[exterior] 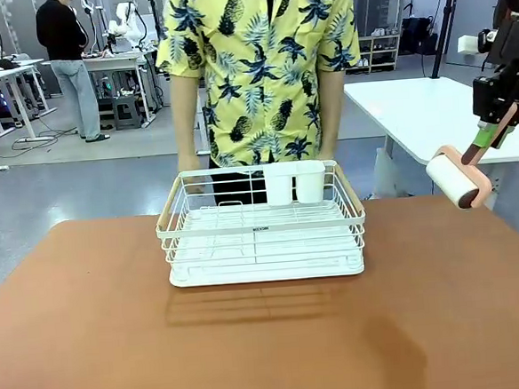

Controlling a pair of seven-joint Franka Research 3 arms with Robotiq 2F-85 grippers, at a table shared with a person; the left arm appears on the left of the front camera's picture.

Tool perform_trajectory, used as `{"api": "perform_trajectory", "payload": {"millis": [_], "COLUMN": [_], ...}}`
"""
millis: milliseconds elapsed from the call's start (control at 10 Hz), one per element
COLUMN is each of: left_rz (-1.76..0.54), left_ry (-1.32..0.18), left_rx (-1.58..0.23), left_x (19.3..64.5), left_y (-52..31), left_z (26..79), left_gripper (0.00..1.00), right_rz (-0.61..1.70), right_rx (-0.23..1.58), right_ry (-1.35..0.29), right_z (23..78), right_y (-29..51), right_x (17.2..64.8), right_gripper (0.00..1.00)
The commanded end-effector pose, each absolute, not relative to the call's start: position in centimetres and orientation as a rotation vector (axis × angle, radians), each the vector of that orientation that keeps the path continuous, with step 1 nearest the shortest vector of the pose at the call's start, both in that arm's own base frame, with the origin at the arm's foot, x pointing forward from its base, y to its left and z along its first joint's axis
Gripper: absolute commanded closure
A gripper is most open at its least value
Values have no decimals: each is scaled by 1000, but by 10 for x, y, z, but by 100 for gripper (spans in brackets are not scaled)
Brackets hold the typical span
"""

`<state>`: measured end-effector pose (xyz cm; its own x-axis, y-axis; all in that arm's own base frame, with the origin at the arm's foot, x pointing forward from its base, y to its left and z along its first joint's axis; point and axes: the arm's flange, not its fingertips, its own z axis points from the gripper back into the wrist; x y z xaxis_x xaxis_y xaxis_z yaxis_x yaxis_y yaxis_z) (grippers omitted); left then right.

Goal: Clean the table.
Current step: Place the Lint Roller down when the Dish drying rack is positioned in the middle of the table.

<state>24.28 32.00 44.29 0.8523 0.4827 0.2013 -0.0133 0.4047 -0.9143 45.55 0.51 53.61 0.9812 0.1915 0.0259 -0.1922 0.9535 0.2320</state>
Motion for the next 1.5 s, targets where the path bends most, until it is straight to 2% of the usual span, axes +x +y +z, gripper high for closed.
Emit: {"api": "perform_trajectory", "payload": {"millis": [0, 1300, 1400], "left_rz": [308, 308, 308], "left_ry": [-501, -501, -501], "left_rx": [-1137, -1137, -1137], "left_x": [242, 242, 242], "left_y": [324, 324, 324], "left_z": [444, 444, 444], "left_gripper": [0, 0, 0], "right_rz": [197, 195, -37], "right_rx": [240, 236, 268], "right_ry": [-1, -3, -57], "right_z": [540, 536, 538], "right_y": [7, 5, 11], "right_x": [456, 456, 465], "right_gripper": [79, 79, 79]}}
